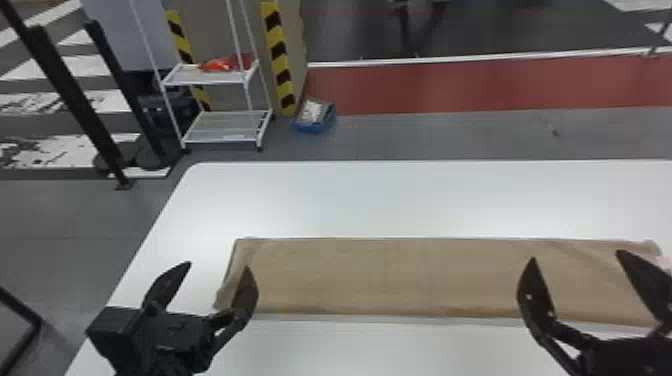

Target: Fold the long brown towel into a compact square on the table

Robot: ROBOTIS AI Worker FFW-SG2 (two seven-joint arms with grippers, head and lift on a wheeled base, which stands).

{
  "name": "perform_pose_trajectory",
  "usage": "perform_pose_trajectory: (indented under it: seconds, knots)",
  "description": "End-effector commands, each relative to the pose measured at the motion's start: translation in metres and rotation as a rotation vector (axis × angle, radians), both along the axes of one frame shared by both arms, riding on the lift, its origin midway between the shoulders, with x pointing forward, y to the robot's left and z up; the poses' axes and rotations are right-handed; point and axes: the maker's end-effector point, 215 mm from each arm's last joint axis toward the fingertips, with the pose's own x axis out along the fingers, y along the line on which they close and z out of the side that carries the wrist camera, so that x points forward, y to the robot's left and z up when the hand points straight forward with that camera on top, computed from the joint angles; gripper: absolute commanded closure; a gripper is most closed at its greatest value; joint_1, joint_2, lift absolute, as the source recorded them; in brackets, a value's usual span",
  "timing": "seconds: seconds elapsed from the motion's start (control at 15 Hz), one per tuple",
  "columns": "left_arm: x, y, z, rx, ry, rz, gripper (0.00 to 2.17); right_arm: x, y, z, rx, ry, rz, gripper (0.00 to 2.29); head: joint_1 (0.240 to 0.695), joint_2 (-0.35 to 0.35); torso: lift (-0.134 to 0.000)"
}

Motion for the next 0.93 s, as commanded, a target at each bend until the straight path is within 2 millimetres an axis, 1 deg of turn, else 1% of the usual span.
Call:
perform_pose_trajectory:
  seconds: [0.0,0.07,0.2,0.33,0.47,0.73,0.87]
  knots:
    - [0.002,0.000,-0.003,-0.002,0.012,-0.001,0.03,0.002,0.004,-0.006,0.014,0.029,0.001,0.04,0.695,0.139,-0.125]
    - [0.005,-0.001,-0.008,-0.002,0.033,-0.004,0.03,0.002,0.005,-0.008,0.015,0.039,0.003,0.04,0.695,0.139,-0.125]
    - [0.011,0.001,-0.037,-0.005,0.142,-0.020,0.04,0.004,0.007,-0.012,0.016,0.059,0.003,0.04,0.695,0.142,-0.125]
    - [0.017,0.005,-0.052,-0.020,0.208,-0.030,0.07,0.005,0.007,-0.013,0.015,0.065,0.004,0.04,0.695,0.141,-0.125]
    - [0.020,0.004,-0.068,-0.056,0.288,-0.048,0.08,0.008,0.007,-0.017,0.010,0.081,0.004,0.04,0.695,0.144,-0.125]
    - [0.020,0.023,-0.101,-0.086,0.443,-0.004,0.08,0.011,0.008,-0.020,0.005,0.091,0.004,0.04,0.695,0.156,-0.125]
    - [0.025,0.034,-0.107,-0.093,0.465,0.019,0.07,0.017,0.008,-0.021,-0.002,0.094,0.005,0.04,0.695,0.165,-0.125]
